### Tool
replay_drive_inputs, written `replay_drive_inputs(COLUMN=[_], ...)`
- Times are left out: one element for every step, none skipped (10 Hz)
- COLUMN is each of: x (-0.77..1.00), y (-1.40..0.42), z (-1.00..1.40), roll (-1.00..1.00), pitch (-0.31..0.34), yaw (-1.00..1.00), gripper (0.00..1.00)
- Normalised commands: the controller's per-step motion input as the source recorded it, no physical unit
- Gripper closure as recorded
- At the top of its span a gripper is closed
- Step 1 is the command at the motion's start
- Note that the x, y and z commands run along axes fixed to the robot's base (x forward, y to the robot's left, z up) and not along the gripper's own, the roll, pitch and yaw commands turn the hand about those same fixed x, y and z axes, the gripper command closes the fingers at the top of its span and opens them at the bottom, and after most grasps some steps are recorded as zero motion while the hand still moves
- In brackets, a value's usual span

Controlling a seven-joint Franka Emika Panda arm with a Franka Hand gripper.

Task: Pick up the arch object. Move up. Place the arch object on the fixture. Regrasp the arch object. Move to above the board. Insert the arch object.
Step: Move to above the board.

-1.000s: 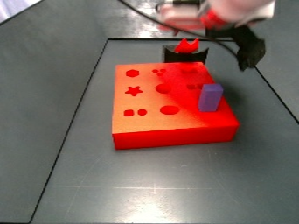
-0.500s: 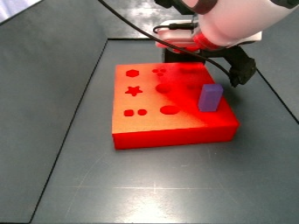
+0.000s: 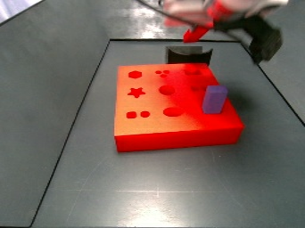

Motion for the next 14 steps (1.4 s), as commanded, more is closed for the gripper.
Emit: replay_drive_inputs(x=[0.00, 0.00, -0.01, -0.01, -0.01, -0.02, -0.02, -0.01, -0.01, 0.01, 0.02, 0.03, 0.03, 0.03], y=[-0.07, -0.06, -0.06, -0.06, -0.05, -0.05, -0.05, -0.05, -0.05, -0.05, -0.05, -0.04, -0.04, -0.03], z=[1.00, 1.00, 1.00, 1.00, 1.00, 1.00, 1.00, 1.00, 1.00, 1.00, 0.80, 0.57, 0.45, 0.22], roll=[-0.01, -0.01, 0.00, 0.00, 0.00, 0.00, -0.01, -0.02, -0.02, -0.02, -0.02, -0.01, -0.01, -0.02], pitch=[-0.107, -0.038, 0.013, 0.063, 0.111, 0.153, 0.192, 0.212, 0.218, 0.224, 0.218, 0.199, 0.184, 0.146], yaw=[-0.23, -0.24, -0.22, -0.19, -0.15, -0.11, -0.05, 0.01, 0.03, 0.07, 0.11, 0.15, 0.16, 0.17], gripper=[1.00, 1.00, 1.00, 1.00, 1.00, 1.00, 1.00, 1.00, 1.00, 1.00, 1.00, 1.00, 1.00, 1.00])
